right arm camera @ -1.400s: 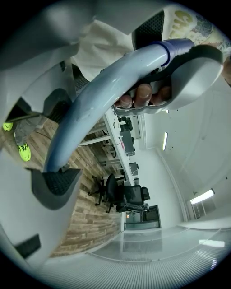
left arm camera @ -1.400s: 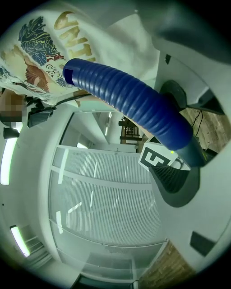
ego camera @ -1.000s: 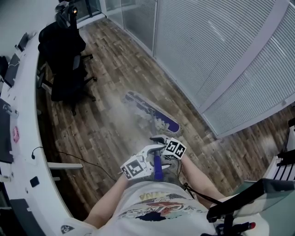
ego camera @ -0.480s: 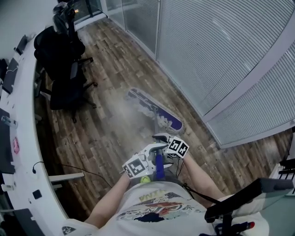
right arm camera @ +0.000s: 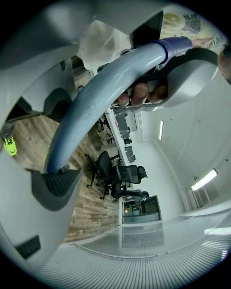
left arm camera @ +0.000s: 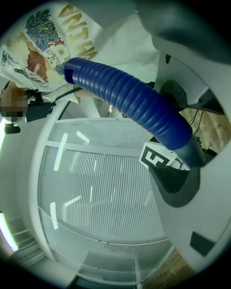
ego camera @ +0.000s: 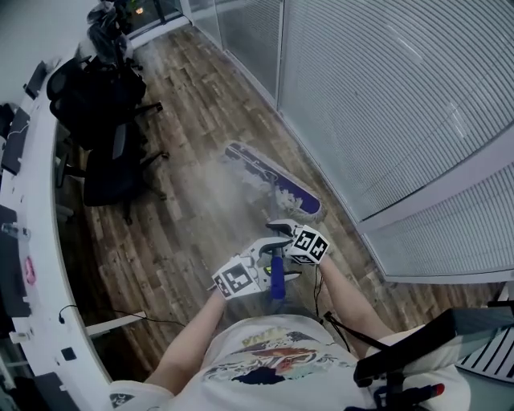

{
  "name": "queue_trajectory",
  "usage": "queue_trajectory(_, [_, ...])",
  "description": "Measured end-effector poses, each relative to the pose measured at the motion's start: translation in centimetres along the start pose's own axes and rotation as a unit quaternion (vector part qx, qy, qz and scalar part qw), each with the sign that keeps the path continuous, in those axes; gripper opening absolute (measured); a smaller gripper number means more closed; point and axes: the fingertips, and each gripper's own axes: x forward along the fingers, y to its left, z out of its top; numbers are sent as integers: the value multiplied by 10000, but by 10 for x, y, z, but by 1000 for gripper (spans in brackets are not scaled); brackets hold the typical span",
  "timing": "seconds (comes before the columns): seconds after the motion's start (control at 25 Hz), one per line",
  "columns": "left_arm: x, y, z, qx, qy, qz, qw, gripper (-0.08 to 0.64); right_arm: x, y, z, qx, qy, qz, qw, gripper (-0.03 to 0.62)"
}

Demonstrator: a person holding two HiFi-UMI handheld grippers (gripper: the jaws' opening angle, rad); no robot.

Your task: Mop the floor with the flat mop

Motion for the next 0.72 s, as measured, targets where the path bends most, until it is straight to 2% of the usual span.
queue_trajectory(0.16, [22,62,1,18,110,59,9999,302,-2,-65,9,-94,164,49,9998,273])
queue_trajectory(0.32, [37,101,-7,9,280,96,9996,302,0,-107,8,-183,416,142,9989,280])
queue_trajectory(0.52, [44,115,-3,-33,291,141,9995,302,-5,-120,12,-118,256,181,9994,281])
queue_trajectory(0.72, [40,98,-8,-22,464,80,9989,301,-4,-106,8,-190,439,191,9987,281])
